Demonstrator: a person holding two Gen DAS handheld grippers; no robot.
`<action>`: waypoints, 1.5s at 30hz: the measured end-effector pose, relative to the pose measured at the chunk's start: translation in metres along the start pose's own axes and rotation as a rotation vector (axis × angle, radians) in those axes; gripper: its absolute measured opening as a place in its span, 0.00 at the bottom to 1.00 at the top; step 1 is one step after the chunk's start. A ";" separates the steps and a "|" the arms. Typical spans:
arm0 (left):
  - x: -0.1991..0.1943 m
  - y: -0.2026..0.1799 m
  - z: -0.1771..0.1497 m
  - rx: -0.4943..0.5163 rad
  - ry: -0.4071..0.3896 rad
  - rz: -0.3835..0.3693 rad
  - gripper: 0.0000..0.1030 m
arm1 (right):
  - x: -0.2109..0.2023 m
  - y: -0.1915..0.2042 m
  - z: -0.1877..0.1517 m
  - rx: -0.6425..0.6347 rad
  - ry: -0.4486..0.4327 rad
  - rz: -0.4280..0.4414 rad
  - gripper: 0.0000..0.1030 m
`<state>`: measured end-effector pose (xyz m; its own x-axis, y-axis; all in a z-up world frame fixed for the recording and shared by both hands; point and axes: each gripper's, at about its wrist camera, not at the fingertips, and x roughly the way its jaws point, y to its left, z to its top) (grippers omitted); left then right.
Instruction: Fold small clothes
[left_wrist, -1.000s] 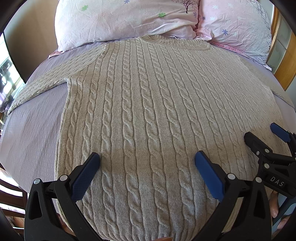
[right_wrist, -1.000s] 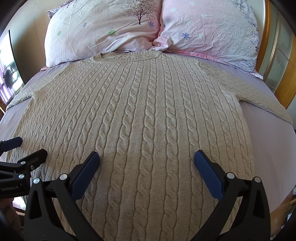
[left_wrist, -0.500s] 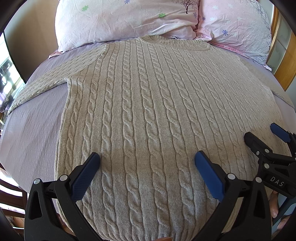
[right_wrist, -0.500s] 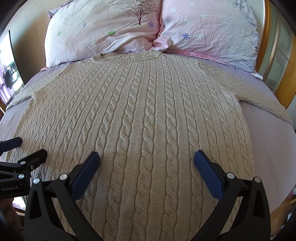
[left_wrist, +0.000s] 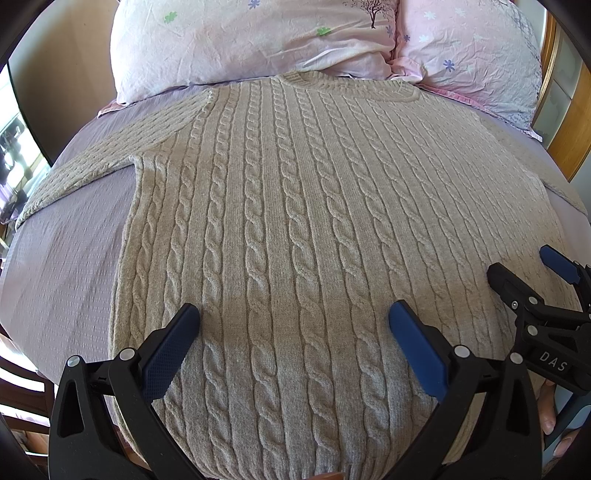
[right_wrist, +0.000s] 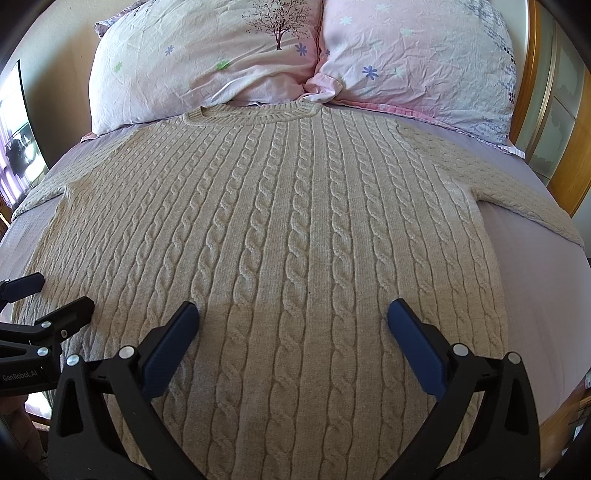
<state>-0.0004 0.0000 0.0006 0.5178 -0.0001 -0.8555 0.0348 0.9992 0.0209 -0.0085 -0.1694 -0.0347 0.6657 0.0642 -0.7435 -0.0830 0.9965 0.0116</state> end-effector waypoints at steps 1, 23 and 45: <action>0.000 0.000 0.000 0.000 0.000 0.000 0.99 | 0.000 0.000 0.000 0.000 0.000 0.000 0.98; 0.000 0.000 0.000 0.001 -0.001 0.000 0.99 | 0.000 0.000 -0.002 -0.004 0.006 0.000 0.98; -0.006 0.002 -0.005 0.001 -0.080 -0.014 0.99 | -0.016 -0.433 0.035 1.134 -0.222 -0.029 0.56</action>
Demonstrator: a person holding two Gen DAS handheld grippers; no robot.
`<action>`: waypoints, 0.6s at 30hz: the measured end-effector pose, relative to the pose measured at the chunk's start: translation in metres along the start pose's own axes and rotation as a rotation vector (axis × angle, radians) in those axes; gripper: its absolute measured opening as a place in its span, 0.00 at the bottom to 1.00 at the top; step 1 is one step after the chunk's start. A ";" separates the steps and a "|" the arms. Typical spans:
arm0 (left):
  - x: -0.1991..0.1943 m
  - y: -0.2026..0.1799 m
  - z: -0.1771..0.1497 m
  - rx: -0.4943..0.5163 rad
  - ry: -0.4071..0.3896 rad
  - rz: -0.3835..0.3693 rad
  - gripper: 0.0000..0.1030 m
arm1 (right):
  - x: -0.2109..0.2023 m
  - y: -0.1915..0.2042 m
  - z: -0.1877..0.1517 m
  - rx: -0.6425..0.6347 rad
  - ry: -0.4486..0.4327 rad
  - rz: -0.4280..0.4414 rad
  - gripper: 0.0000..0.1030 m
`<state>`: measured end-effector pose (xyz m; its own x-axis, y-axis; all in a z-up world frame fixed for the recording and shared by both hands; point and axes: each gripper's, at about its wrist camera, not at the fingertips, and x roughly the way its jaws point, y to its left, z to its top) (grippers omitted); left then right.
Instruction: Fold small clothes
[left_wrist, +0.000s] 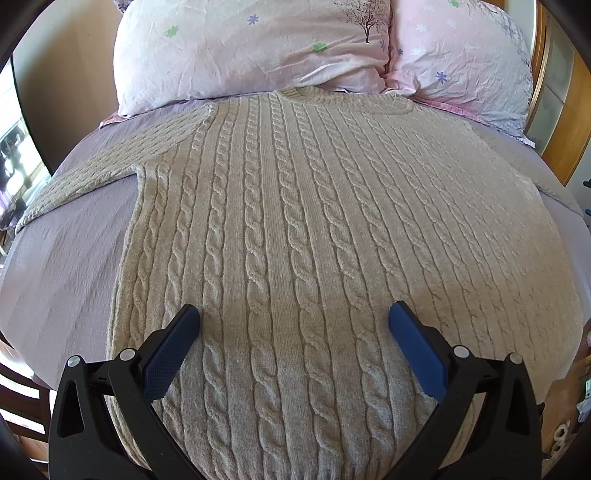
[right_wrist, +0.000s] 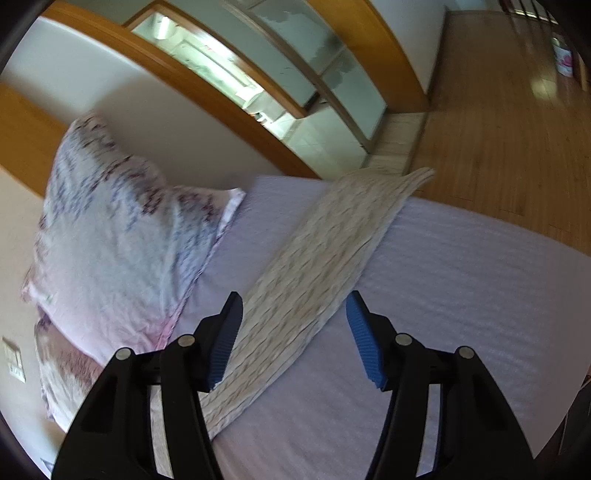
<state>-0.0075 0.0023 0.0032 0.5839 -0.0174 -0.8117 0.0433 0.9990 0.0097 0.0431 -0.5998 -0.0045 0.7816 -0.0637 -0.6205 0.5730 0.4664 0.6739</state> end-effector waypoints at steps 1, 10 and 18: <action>0.000 0.000 0.001 -0.007 0.000 -0.005 0.99 | 0.008 -0.007 0.008 0.031 0.003 -0.016 0.55; -0.019 0.067 0.018 -0.235 -0.113 -0.227 0.99 | 0.052 -0.022 0.029 0.124 0.020 -0.078 0.07; -0.048 0.200 0.030 -0.439 -0.379 -0.106 0.99 | 0.003 0.111 -0.023 -0.204 -0.073 0.164 0.06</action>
<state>-0.0027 0.2013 0.0616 0.8470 -0.0503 -0.5292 -0.1758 0.9129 -0.3683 0.1035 -0.5284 0.0591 0.8799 -0.0326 -0.4741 0.3815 0.6434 0.6638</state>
